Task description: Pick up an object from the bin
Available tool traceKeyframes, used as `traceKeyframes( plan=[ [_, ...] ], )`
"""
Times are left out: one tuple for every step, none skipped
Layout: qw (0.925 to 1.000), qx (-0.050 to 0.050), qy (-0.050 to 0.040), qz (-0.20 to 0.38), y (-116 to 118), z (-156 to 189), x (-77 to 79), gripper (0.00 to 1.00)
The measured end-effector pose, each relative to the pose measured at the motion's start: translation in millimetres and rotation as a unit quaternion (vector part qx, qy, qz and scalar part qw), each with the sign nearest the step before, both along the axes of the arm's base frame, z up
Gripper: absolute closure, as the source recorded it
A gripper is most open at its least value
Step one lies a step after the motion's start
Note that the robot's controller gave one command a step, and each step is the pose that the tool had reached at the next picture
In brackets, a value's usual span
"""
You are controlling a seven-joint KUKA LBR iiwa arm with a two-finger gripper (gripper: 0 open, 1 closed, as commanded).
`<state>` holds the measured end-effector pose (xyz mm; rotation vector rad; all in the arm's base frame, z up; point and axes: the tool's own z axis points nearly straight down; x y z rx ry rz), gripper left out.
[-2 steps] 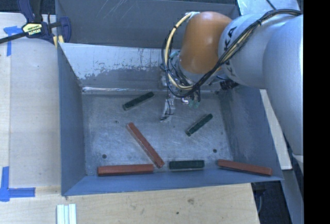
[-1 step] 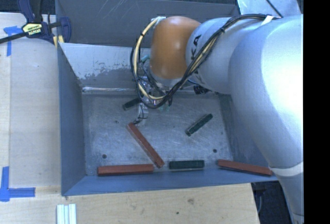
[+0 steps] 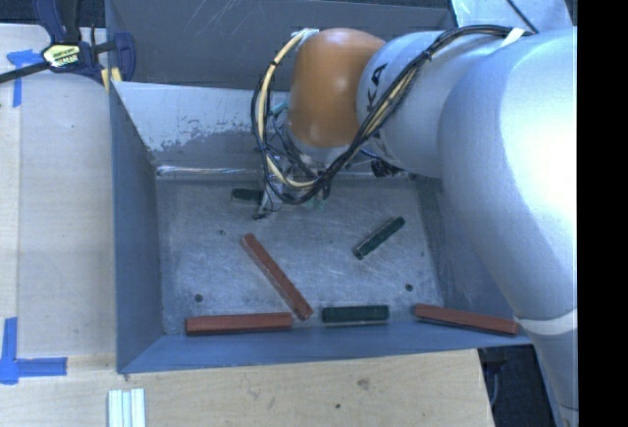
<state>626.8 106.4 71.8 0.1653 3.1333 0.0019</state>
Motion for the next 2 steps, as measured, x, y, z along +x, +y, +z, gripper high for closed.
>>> traceKeyframes(
  plan=[
    [0.9995,-0.001,-0.0042,0.030,-18,104,-7.5,1.00],
    [0.9993,0.000,-0.0043,0.037,0,182,-22.2,1.00]
  ],
)
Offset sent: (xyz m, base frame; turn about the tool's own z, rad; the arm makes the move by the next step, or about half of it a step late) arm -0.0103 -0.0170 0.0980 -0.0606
